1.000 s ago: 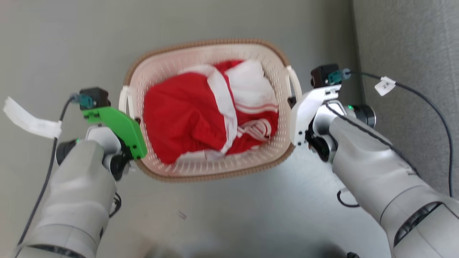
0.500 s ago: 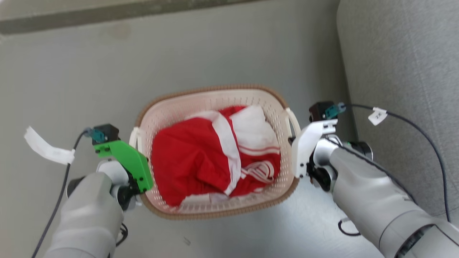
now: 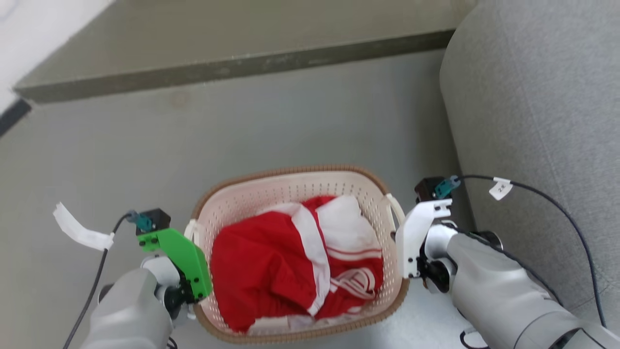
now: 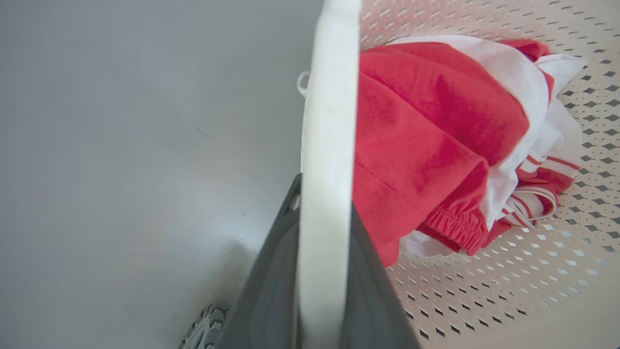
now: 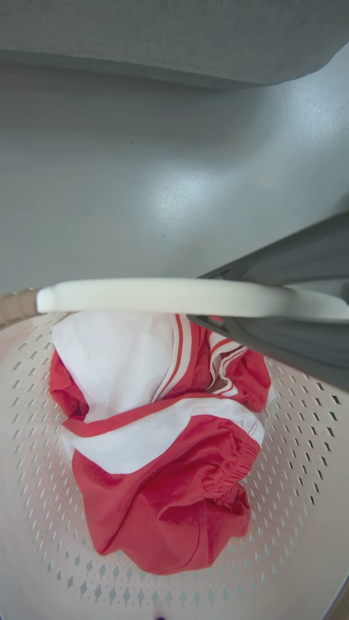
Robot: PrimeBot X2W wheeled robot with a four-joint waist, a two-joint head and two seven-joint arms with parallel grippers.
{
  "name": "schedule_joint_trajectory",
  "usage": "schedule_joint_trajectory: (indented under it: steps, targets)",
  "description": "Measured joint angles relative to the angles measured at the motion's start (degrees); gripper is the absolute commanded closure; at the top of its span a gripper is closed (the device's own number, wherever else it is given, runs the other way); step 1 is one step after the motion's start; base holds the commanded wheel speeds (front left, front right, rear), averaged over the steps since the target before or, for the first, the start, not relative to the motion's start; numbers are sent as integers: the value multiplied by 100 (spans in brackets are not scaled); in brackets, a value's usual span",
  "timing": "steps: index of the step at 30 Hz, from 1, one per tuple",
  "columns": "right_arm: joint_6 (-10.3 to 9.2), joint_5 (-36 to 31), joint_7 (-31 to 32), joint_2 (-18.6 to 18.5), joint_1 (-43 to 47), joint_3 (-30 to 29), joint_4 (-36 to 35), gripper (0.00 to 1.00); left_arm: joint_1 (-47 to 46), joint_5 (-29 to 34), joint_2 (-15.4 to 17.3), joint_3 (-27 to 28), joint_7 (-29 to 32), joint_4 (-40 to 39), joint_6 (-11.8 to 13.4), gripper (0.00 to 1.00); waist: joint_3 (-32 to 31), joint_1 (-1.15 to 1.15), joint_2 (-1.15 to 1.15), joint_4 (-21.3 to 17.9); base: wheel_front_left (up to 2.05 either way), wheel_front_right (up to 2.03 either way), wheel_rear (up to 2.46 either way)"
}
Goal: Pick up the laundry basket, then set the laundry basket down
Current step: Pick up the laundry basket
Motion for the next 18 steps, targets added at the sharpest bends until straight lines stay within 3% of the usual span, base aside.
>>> schedule_joint_trajectory:
  steps: [18]
  targets:
    - [145,233,472,33,435,87,119,100,464,-109,-30,-11,402,86,0,100,-892,0,0,-23,0,0,0]
